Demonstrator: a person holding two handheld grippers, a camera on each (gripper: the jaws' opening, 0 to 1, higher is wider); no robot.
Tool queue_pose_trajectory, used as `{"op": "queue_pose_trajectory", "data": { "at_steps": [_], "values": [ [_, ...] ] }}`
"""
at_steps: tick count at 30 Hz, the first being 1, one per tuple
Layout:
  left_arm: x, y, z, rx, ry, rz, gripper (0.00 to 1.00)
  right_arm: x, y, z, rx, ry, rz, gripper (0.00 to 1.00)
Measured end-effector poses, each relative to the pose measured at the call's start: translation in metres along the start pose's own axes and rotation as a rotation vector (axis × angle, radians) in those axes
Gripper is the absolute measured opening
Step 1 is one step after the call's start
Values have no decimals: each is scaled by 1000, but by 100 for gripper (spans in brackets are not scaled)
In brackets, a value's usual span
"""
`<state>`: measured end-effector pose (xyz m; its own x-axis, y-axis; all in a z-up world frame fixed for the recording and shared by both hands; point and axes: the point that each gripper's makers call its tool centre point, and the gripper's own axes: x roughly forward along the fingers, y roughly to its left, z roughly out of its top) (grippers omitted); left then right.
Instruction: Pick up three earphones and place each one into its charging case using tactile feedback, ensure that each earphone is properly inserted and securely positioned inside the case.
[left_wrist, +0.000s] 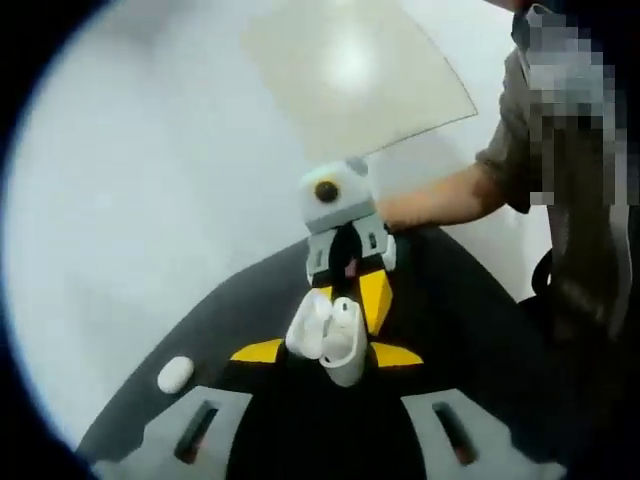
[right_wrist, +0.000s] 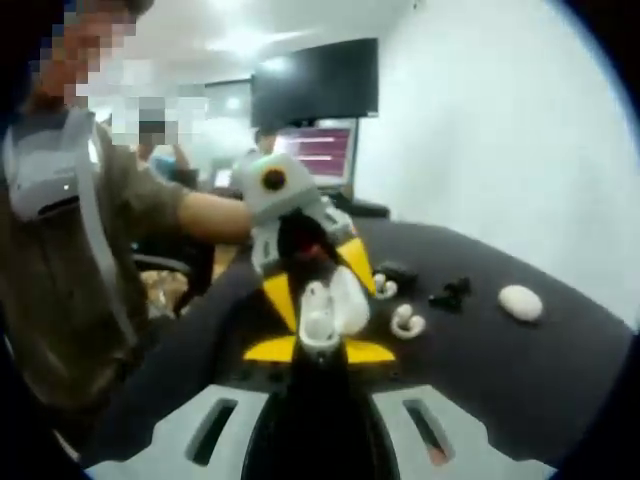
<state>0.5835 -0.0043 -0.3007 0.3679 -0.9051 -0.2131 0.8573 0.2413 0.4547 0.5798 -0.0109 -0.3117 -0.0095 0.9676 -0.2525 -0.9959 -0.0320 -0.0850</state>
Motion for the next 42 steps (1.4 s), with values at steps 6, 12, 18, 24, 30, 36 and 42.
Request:
{"op": "queue_pose_trajectory", "data": {
  "at_steps": [6, 12, 18, 24, 30, 36, 42],
  "values": [
    [-3, -1, 3, 31, -39, 31, 28, 0, 0, 0, 54, -3, 7, 17],
    [-6, -4, 9, 84, -63, 56, 25, 0, 0, 0, 92, -5, 12, 17],
    [-7, -5, 11, 89, -67, 62, 23, -1, 0, 1, 109, -10, 12, 17],
    [-9, -7, 15, 126, -81, 70, 16, -2, -2, 0, 140, -12, 8, 17],
    [-14, -1, 21, 81, -116, 80, 17, -2, -2, -1, 143, -16, 7, 17],
    [-28, 16, 39, -20, -238, 140, 19, -2, -2, -2, 133, -16, 5, 17],
    [-24, 5, 28, 58, -171, 113, 21, -3, -5, 2, 200, -35, 4, 17]
  ]
}}
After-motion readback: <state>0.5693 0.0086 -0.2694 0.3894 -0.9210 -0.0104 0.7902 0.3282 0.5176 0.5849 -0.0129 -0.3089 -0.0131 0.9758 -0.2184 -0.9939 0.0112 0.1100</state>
